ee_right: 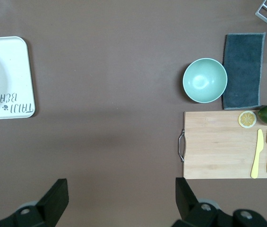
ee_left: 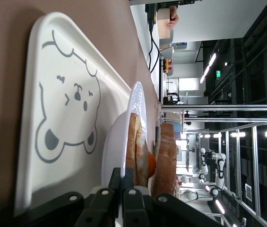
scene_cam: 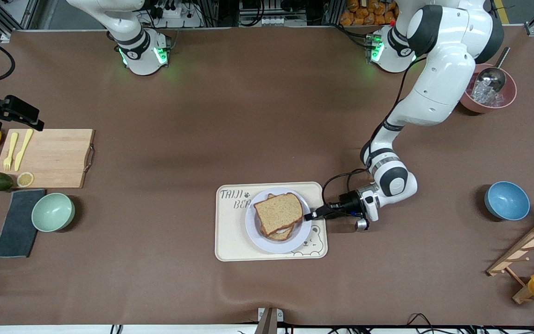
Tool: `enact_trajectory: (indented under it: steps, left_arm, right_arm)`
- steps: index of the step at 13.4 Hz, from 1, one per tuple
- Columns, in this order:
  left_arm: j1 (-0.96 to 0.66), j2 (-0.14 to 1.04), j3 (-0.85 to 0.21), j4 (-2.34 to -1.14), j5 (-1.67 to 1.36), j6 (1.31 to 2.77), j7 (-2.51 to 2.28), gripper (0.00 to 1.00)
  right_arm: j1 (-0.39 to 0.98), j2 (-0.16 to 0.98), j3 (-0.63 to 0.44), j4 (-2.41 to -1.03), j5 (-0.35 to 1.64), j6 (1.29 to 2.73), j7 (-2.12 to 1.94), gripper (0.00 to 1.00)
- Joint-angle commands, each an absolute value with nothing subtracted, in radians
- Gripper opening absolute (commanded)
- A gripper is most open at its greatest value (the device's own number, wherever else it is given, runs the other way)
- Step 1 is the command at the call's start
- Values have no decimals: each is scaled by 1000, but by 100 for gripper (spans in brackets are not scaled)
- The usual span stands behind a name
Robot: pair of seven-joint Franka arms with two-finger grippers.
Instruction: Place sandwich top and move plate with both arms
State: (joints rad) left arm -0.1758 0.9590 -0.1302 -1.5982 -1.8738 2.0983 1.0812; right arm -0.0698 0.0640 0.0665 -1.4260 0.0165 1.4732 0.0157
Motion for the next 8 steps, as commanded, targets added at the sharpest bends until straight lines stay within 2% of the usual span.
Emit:
enact_trajectory:
  steps: [1,4,5,6,7,8]
  left_arm:
    - [-181,979,-123,-1575,-1853,2097,1086,0]
    - [-189,980,-121,-1575,-1853,2106,1083,0]
    - [-193,980,-121,-1575,-1855,2114,1083,18]
    - [-195,980,-121,-1575,-1853,2118,1078,51]
    - [-195,980,-121,-1575,-1853,2118,1078,78]
    - [-196,979,-114,-1575,-1848,2118,1081,100]
  right_arm:
    - [-91,60,84,-1430,9,1470,25,100]
    - [-92,61,83,-1431,9,1470,25,100]
    - [-92,61,83,-1431,9,1470,25,100]
    - [-92,61,83,-1431,11,1470,25,100]
    - [-92,61,83,-1436,9,1471,25,100]
    - [-92,60,83,-1436,9,1473,25,100]
